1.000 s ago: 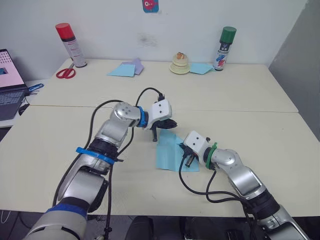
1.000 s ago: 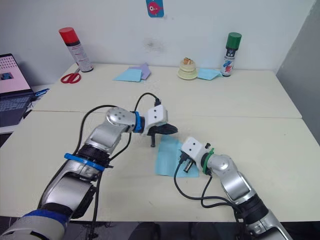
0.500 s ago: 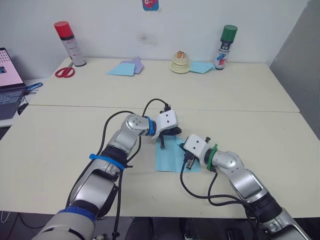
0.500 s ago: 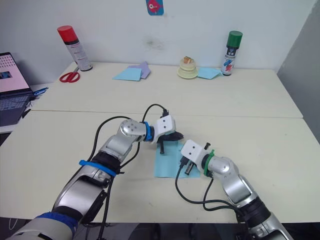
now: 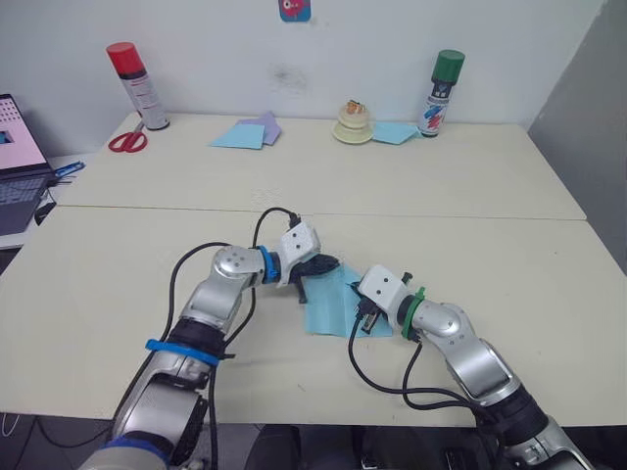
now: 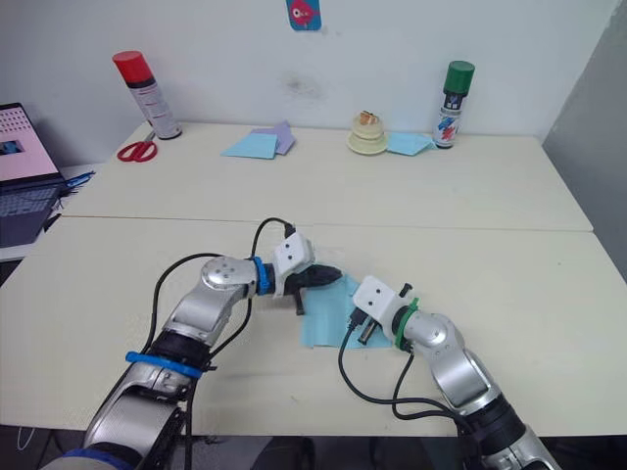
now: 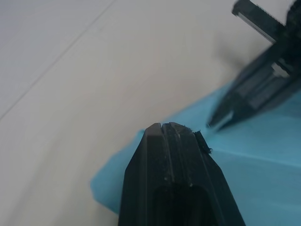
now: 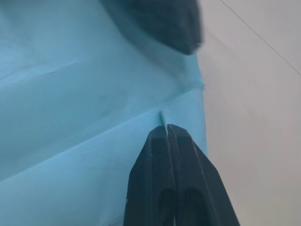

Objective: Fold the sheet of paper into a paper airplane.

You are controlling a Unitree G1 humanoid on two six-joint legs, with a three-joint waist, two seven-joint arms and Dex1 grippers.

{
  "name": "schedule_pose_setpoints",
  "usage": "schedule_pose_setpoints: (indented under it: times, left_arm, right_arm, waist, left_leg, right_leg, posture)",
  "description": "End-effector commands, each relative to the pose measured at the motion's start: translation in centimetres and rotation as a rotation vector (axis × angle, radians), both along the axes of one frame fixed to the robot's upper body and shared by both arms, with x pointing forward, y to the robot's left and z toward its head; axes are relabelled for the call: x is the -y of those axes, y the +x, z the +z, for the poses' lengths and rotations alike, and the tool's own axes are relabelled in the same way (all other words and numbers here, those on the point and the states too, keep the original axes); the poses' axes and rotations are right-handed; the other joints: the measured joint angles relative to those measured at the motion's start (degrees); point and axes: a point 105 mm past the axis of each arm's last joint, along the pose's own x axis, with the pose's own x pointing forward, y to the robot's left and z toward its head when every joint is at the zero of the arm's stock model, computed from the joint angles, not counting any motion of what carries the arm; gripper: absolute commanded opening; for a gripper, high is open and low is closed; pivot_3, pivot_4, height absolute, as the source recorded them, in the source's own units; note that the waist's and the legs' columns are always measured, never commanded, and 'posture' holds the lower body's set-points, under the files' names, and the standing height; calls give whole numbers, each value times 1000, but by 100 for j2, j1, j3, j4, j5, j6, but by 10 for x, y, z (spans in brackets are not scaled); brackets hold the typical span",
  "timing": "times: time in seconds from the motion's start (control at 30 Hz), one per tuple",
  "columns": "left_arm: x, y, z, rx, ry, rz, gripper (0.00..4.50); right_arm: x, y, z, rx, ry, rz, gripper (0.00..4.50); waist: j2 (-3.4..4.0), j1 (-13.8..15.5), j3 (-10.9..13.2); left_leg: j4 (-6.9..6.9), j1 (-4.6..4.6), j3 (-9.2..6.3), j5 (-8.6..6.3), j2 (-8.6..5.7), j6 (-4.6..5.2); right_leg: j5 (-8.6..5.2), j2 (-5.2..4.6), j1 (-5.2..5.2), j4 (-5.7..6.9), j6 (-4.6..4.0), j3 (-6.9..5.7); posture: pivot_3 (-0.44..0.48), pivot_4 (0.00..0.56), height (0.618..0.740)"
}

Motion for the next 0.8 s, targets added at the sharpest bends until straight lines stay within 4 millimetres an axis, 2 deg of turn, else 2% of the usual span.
schedule_pose_setpoints:
  times: [0.03,0.27,0.5,0.63,0.8]
  left_arm:
    - [-6,-2,-9,-5,76,8,0]
    - [-7,1,-22,-26,127,35,0]
    - [-7,0,-22,-26,124,36,0]
    - [0,0,-10,-1,86,19,0]
    - [9,4,18,68,60,-20,0]
  right_arm:
    - [1,-3,-6,-28,-17,6,16]
    - [-3,-13,-3,-10,-48,113,16]
    - [7,-12,-11,-27,-91,112,16]
    - [9,-10,-19,-53,-106,97,16]
    - [11,-10,-28,-97,-119,77,16]
  waist:
    - [0,9,0]
    - [-1,23,-1]
    - [-1,24,-1]
    - [-1,24,-1]
    - [-1,24,-1]
  left_leg:
    - [0,0,-2,0,0,0]
    - [4,0,1,0,-8,0]
    - [0,-1,0,0,-7,0]
    - [1,0,0,0,-7,0]
    - [2,0,-2,0,-6,0]
  right_leg:
    - [0,0,1,0,0,-2]
    - [0,-6,7,-4,1,0]
    - [-3,-6,7,-6,-4,-2]
    - [-3,-6,7,-6,-4,-3]
    - [-3,-6,8,-4,-4,-4]
  posture:
    - [0,150,729]
    - [0,150,729]
    - [0,150,729]
    - [0,150,729]
    - [0,150,729]
